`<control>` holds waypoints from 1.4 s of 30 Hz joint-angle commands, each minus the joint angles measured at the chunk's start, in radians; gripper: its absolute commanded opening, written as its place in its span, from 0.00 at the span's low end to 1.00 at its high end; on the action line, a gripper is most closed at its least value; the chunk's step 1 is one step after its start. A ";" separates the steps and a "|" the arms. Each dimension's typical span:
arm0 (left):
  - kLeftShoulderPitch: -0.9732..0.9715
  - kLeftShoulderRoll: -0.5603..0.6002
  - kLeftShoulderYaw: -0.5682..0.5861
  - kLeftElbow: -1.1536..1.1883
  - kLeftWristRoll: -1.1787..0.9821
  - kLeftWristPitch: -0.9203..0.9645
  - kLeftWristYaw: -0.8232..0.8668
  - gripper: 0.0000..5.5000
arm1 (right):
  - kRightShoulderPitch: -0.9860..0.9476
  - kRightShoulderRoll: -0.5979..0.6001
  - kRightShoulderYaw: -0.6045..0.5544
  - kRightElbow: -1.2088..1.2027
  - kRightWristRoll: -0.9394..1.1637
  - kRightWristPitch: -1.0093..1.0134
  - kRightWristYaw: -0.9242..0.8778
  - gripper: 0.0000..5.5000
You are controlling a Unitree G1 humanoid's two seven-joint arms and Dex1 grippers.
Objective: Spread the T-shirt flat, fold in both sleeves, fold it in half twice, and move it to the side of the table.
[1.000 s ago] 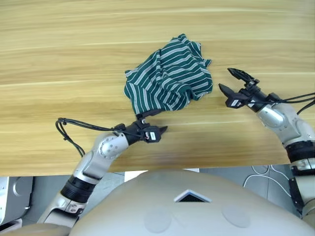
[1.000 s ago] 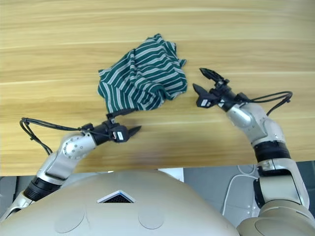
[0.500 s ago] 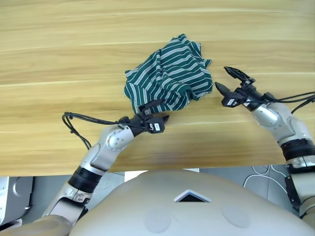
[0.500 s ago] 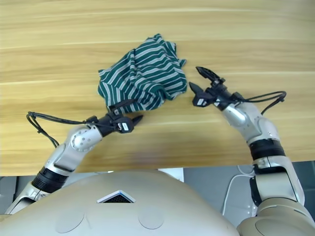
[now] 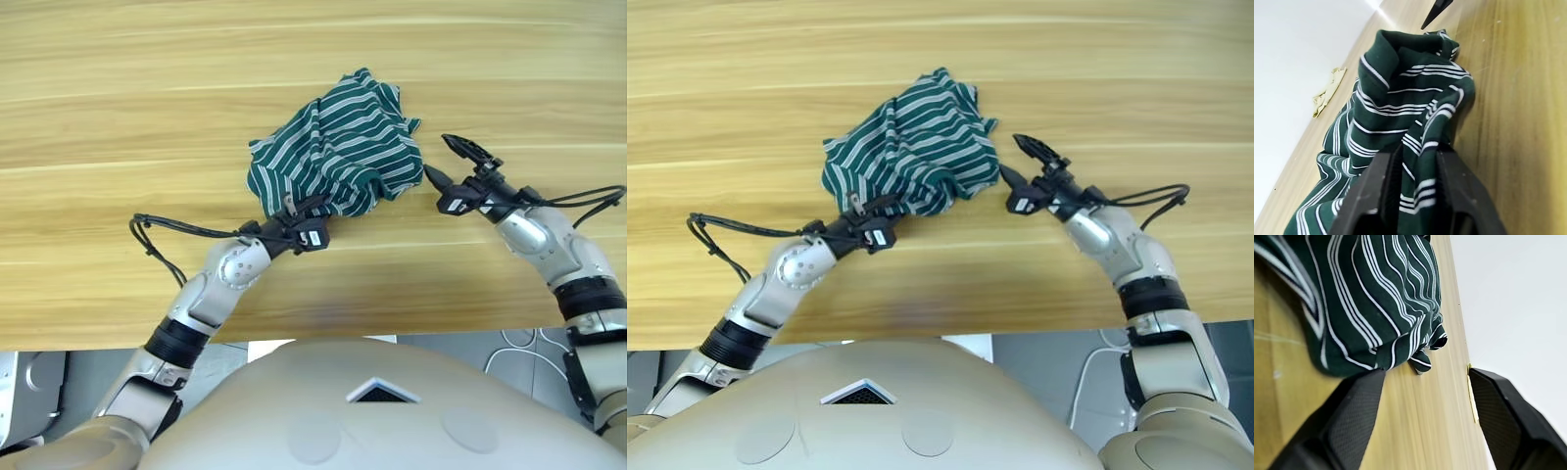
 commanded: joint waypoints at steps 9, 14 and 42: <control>0.117 0.108 0.055 -0.002 -0.096 -0.071 -0.029 0.00 | -0.025 -0.022 -0.001 0.005 0.002 -0.015 -0.001 0.57; 0.142 0.181 0.147 0.079 -0.056 -0.190 0.088 0.00 | -0.018 -0.034 -0.003 -0.013 0.016 -0.027 0.019 0.57; 0.027 0.346 0.252 0.468 0.065 -0.460 0.357 0.00 | 0.096 -0.062 0.098 -0.176 -0.026 -0.023 0.219 0.57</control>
